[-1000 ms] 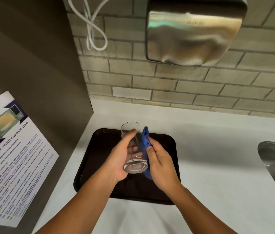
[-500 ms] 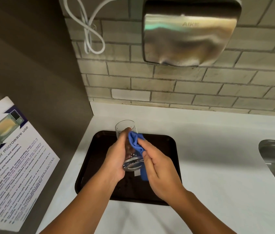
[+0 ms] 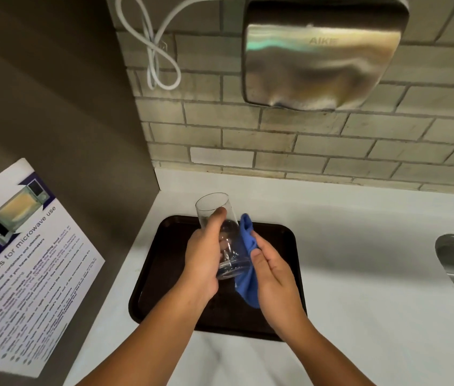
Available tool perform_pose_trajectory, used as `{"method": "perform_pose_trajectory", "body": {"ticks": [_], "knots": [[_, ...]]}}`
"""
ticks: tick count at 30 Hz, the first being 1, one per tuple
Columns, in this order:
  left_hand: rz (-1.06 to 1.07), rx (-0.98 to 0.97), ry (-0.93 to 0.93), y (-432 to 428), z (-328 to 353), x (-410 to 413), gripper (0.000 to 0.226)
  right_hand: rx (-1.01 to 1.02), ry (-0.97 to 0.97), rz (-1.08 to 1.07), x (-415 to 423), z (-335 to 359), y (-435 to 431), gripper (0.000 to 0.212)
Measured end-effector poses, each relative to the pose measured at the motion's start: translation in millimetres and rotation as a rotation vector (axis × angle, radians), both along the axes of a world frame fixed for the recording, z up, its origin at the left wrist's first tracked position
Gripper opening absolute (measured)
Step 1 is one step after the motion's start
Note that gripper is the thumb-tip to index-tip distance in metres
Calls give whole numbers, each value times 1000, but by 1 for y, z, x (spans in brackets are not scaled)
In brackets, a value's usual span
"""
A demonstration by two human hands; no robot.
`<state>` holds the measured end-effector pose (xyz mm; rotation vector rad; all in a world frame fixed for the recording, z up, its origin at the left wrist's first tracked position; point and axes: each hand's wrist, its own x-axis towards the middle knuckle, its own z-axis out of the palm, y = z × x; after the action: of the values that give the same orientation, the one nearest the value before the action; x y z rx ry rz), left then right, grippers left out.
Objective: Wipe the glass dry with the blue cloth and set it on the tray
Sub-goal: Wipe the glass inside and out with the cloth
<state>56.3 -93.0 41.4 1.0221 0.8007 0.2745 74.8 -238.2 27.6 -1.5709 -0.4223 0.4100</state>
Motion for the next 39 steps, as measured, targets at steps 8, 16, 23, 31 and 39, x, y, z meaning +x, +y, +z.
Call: {"method": "perform_pose_trajectory", "body": {"ticks": [8, 16, 23, 31, 39], "knots": [[100, 59, -45, -1, -4, 4, 77, 127, 450, -80, 4, -2, 3, 41], [247, 168, -193, -2, -8, 2, 49, 365, 776, -43, 3, 11, 3, 37], [234, 352, -278, -12, -1, -1, 58, 427, 886, -50, -4, 17, 7, 38], [221, 371, -263, -10, 1, -6, 44, 115, 441, -34, 7, 12, 6, 38], [221, 156, -172, -2, 0, -4, 51, -70, -188, 106, -13, 6, 0, 51]]}}
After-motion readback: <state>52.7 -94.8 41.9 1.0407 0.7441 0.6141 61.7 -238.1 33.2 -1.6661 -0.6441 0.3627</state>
